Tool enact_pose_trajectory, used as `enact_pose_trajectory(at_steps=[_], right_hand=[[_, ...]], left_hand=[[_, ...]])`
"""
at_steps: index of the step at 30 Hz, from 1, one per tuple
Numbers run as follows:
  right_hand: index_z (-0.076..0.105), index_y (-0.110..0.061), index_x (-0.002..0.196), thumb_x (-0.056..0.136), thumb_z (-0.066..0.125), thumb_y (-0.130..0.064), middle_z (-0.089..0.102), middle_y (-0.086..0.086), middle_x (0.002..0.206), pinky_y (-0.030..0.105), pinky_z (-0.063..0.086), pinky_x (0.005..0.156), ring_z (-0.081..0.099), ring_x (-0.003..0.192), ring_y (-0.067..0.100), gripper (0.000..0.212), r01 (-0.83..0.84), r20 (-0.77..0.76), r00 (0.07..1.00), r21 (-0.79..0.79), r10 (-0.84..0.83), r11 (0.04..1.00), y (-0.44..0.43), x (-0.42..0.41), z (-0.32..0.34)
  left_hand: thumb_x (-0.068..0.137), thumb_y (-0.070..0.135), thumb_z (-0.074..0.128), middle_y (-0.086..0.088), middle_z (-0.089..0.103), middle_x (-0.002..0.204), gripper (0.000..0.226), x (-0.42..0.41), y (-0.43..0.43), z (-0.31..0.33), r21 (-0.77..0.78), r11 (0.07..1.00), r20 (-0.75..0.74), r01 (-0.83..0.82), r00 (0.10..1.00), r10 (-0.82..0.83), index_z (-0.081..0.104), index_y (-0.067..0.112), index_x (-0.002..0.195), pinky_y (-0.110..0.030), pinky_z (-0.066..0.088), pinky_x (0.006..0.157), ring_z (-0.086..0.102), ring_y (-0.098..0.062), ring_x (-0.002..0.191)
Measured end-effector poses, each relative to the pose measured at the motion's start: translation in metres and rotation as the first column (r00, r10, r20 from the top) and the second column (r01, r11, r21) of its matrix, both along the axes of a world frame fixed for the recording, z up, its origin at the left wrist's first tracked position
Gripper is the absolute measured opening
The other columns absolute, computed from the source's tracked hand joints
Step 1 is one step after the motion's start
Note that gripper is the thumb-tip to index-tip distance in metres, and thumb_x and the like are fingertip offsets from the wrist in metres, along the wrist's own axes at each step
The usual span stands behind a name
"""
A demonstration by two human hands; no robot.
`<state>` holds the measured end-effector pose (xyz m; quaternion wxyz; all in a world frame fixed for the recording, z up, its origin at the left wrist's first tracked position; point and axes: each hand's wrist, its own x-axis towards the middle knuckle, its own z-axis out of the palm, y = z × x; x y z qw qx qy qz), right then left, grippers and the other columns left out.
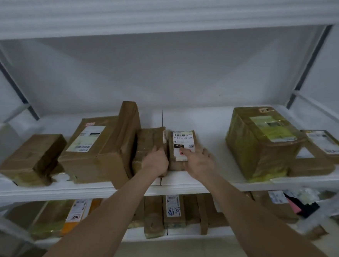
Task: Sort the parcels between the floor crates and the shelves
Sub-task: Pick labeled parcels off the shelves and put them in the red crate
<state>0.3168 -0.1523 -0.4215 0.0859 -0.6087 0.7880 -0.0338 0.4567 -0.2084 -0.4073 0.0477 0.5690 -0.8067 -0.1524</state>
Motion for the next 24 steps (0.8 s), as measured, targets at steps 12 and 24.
enact_pose_trajectory(at_steps=[12,24], right_hand=[[0.056,-0.026,0.118,0.095,0.035,-0.055,0.060,0.001,0.113,0.034,0.046,0.076,0.058,0.098,0.021,0.042,0.108,0.061,0.991,0.132,-0.117,0.985,0.018,-0.038,0.037],[0.059,-0.015,0.122,0.091,0.063,-0.024,0.065,0.004,0.118,0.024,0.049,0.075,0.062,0.097,0.015,0.032,0.381,0.952,0.218,0.121,-0.217,0.917,0.037,-0.060,0.017]], left_hand=[[0.096,0.008,0.042,-0.016,0.055,0.132,0.037,-0.035,0.022,0.027,-0.012,0.999,-0.365,0.032,0.930,-0.035,0.049,0.003,0.133,-0.029,0.041,0.094,0.052,-0.030,0.121],[0.087,0.021,0.066,-0.010,0.062,0.123,0.046,-0.079,0.029,0.011,0.481,0.874,-0.592,-0.073,0.708,0.385,0.050,0.005,0.127,-0.038,0.050,0.095,0.059,-0.025,0.110]])
